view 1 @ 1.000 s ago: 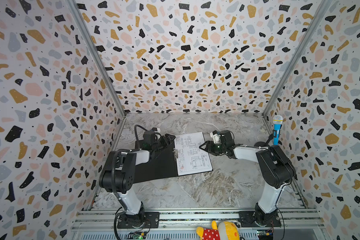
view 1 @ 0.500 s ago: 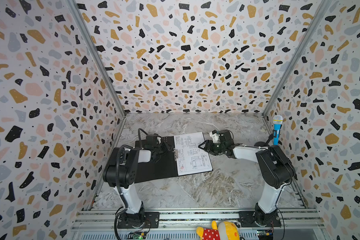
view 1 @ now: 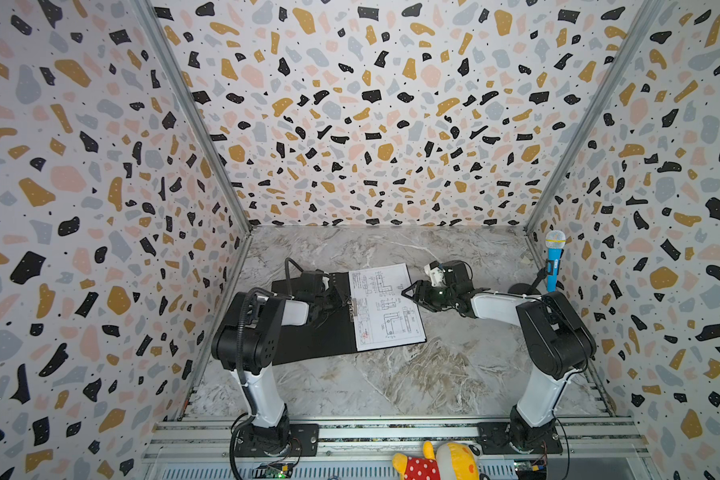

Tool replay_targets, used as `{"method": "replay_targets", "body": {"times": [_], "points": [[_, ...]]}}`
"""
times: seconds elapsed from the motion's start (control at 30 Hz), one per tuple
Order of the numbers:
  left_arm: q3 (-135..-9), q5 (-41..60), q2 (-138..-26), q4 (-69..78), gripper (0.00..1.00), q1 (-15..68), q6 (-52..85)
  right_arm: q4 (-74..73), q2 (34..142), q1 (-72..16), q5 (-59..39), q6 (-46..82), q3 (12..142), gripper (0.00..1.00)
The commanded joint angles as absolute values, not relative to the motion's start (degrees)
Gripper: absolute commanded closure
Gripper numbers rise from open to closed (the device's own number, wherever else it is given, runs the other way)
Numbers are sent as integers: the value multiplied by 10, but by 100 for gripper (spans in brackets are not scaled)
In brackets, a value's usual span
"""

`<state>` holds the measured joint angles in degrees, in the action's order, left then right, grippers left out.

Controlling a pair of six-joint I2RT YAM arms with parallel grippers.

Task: Put the files into the folder

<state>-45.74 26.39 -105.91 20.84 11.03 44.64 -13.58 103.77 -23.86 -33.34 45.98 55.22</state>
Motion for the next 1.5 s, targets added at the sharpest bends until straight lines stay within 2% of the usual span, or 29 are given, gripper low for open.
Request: {"method": "replay_targets", "body": {"times": [0.0, 0.23, 0.37, 0.47, 0.73, 1.03, 1.47], "points": [[-456, 251, -1076, 208, 81, 118, 461, -127, 1006, -237, -345, 453, 554, 32], [-444, 246, -1083, 239, 86, 126, 488, -137, 1010, -261, -365, 505, 568, 35], [-440, 241, -1089, 249, 88, 134, 494, -211, 1023, -279, -388, 617, 549, 49], [-429, 239, -1088, 263, 89, 134, 499, -236, 1035, -296, -403, 665, 561, 49], [-418, 259, -1098, 302, 92, 134, 523, -264, 1108, -347, -419, 763, 629, 60], [-423, 272, -1106, 305, 92, 134, 511, -293, 1190, -380, -433, 846, 699, 64], [-432, 277, -1110, 292, 93, 134, 477, -262, 1226, -387, -433, 856, 754, 66]]}}
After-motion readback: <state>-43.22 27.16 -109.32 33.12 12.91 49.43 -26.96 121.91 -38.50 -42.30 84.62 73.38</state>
